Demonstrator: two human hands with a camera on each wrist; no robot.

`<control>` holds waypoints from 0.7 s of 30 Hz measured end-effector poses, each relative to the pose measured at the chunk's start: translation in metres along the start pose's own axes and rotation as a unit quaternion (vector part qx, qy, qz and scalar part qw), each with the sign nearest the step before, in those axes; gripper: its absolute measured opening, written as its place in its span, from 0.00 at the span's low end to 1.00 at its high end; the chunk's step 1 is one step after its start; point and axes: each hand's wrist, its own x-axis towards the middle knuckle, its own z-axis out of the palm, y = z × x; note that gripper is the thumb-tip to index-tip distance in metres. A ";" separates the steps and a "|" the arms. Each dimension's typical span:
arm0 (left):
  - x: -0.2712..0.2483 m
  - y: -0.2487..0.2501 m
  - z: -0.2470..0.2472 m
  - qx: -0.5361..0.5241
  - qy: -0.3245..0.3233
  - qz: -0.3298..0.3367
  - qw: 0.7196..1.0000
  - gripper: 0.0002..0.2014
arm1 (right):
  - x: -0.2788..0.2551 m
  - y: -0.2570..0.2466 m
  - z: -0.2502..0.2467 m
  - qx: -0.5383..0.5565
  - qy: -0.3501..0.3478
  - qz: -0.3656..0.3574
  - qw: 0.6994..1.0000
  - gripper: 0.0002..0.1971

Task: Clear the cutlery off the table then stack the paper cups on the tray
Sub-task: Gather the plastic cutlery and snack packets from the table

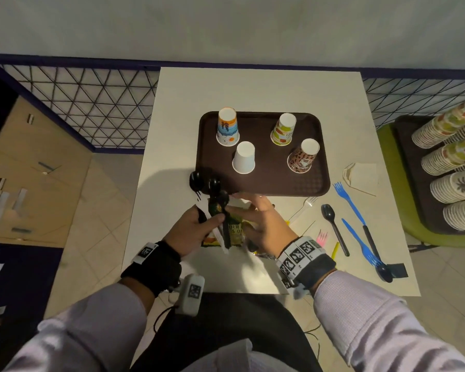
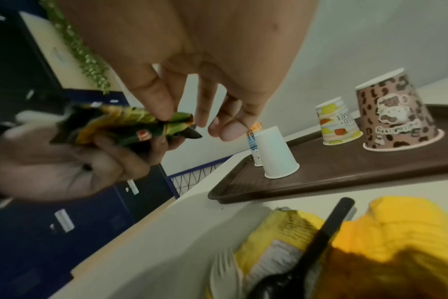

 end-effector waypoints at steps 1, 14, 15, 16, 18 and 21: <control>-0.003 0.008 0.005 -0.001 -0.008 0.004 1.000 0.30 | -0.003 0.001 -0.002 -0.006 0.008 -0.004 1.000 0.28; -0.021 0.010 0.040 -0.053 0.017 -0.072 0.996 0.11 | -0.015 0.037 -0.022 -0.028 0.058 0.081 0.995 0.26; -0.022 0.005 0.040 -0.050 0.026 -0.072 0.996 0.08 | -0.014 0.043 -0.021 -0.085 0.024 0.094 0.992 0.24; -0.023 0.001 0.040 -0.048 0.036 -0.075 0.995 0.07 | -0.013 0.047 -0.020 -0.158 -0.026 0.098 0.982 0.21; -0.026 -0.001 0.040 -0.048 0.055 -0.077 0.994 0.11 | -0.009 0.050 -0.016 -0.283 -0.122 0.090 0.947 0.17; -0.030 -0.005 0.043 -0.072 0.070 -0.081 0.992 0.06 | -0.004 0.053 -0.007 -0.357 -0.189 0.084 0.911 0.14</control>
